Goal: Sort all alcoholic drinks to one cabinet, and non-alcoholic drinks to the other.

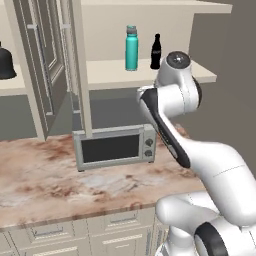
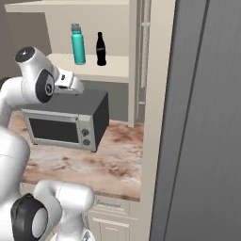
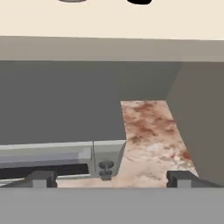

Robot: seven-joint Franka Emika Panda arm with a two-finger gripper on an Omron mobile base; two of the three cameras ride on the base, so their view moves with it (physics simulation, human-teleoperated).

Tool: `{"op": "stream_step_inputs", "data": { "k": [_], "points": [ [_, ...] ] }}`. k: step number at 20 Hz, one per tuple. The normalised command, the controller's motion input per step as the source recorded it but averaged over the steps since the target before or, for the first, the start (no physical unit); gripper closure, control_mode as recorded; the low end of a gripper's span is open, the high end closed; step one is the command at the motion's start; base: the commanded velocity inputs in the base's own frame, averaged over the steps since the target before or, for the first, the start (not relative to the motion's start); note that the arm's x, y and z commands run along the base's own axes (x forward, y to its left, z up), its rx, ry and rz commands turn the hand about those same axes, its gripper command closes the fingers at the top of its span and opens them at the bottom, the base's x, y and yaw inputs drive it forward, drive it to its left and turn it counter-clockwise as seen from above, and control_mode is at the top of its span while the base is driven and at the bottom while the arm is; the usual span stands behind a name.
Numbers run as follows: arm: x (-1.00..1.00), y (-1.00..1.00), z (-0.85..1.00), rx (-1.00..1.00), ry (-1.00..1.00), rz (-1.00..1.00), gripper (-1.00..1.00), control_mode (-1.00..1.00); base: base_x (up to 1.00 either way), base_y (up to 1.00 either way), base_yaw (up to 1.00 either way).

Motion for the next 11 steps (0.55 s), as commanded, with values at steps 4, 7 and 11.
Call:
{"op": "stream_step_inputs", "data": {
  "k": [4, 7, 11],
  "points": [
    [-0.68, 0.00, -1.00, 0.00, 0.18, -0.09, -1.00, -1.00, 0.00, 0.00, 0.00],
    [-0.21, -0.04, -0.96, 0.00, 0.06, -0.06, -1.00, -1.00, 0.00, 0.00, 0.00],
    [-0.06, -0.04, -0.26, 0.03, 0.02, -0.01, -1.00, -1.00, 0.00, 0.00, 0.00]
  ]
}}
